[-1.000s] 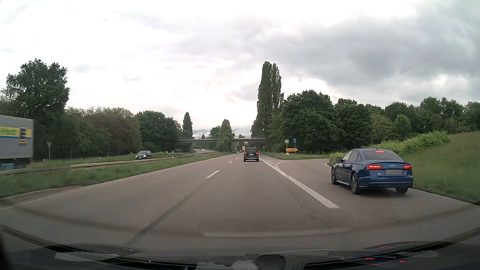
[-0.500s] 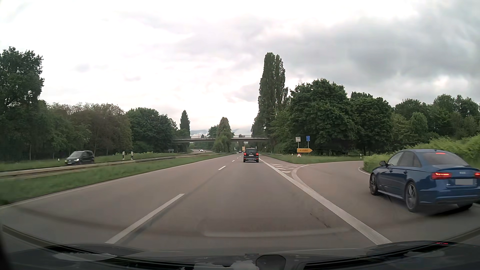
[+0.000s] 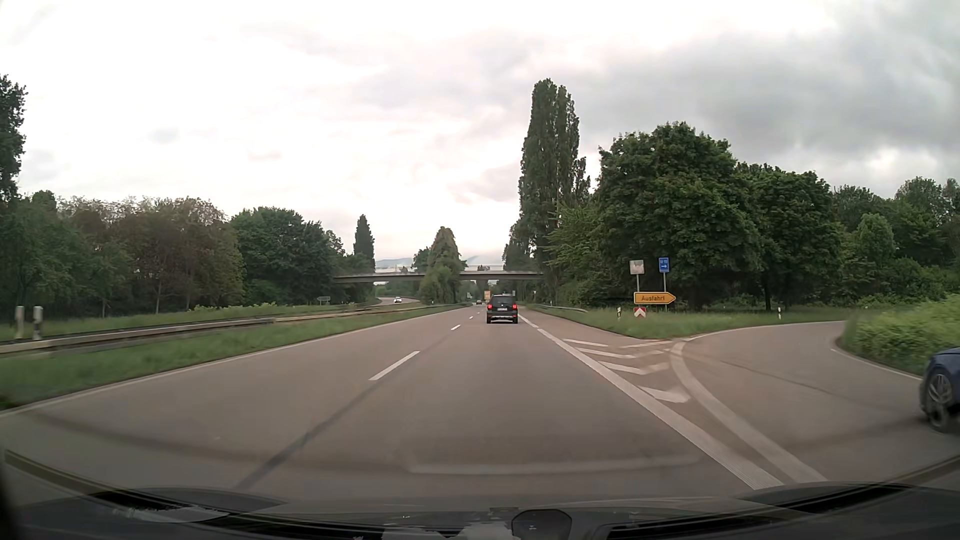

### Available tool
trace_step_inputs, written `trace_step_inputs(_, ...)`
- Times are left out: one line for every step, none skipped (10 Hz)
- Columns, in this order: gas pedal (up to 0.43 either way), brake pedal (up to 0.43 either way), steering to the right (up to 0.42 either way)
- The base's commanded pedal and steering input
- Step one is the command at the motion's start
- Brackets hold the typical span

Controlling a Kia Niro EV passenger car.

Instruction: Follow the waypoints while adhering to traffic rules and regulations

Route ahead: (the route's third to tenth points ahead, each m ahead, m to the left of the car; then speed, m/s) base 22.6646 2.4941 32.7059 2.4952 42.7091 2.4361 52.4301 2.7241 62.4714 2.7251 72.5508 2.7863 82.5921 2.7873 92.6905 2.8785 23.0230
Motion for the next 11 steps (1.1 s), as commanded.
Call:
trace_step_inputs(0.087,0.0,0.0)
trace_step_inputs(0.087,0.0,0.0)
trace_step_inputs(0.087,0.0,0.0)
trace_step_inputs(0.087,0.0,0.0)
trace_step_inputs(0.087,0.0,0.0)
trace_step_inputs(0.087,0.0,0.0)
trace_step_inputs(0.087,0.0,0.0)
trace_step_inputs(0.087,0.0,0.0)
trace_step_inputs(0.087,0.0,0.0)
trace_step_inputs(0.087,0.0,0.0)
trace_step_inputs(0.087,0.0,0.0)
